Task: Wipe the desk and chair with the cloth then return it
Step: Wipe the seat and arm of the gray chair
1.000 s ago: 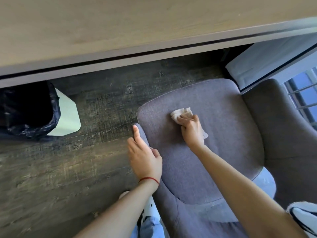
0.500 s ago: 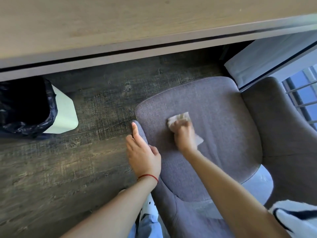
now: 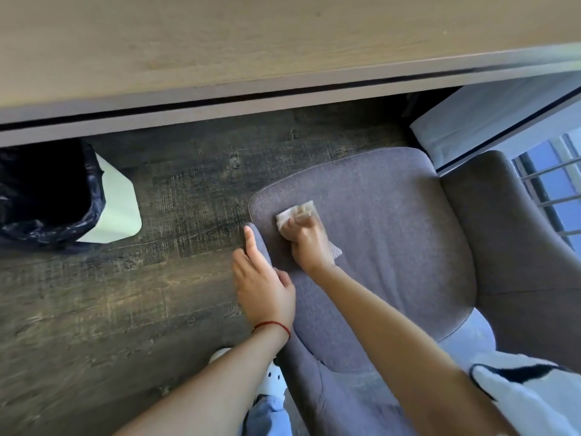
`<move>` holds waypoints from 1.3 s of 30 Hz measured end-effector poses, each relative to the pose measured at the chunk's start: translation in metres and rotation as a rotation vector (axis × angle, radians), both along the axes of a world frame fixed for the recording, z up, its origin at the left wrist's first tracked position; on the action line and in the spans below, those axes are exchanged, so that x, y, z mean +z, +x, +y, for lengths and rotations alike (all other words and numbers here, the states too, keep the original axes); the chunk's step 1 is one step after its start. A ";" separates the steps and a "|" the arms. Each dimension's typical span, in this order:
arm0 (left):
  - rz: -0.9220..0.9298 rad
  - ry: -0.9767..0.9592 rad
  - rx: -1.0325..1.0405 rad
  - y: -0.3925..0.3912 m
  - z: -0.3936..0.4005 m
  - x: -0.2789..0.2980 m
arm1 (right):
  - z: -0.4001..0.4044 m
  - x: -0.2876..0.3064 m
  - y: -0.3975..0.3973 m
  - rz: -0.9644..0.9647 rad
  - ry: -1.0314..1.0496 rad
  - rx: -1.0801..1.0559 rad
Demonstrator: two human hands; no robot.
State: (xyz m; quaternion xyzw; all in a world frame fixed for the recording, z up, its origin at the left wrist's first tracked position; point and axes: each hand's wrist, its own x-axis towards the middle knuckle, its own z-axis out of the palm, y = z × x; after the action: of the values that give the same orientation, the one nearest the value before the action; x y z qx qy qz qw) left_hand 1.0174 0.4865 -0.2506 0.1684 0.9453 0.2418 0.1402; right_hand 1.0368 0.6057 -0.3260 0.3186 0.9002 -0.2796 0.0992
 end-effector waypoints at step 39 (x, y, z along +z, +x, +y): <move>-0.126 -0.105 -0.242 -0.017 -0.021 0.053 | -0.010 0.127 0.058 0.337 -0.172 -0.664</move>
State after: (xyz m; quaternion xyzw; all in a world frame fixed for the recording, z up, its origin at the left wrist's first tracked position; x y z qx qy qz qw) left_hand 1.0004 0.4656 -0.1976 0.2582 0.9186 0.1836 0.2360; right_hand 1.0946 0.5956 -0.1985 0.5330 0.7249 -0.4195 -0.1199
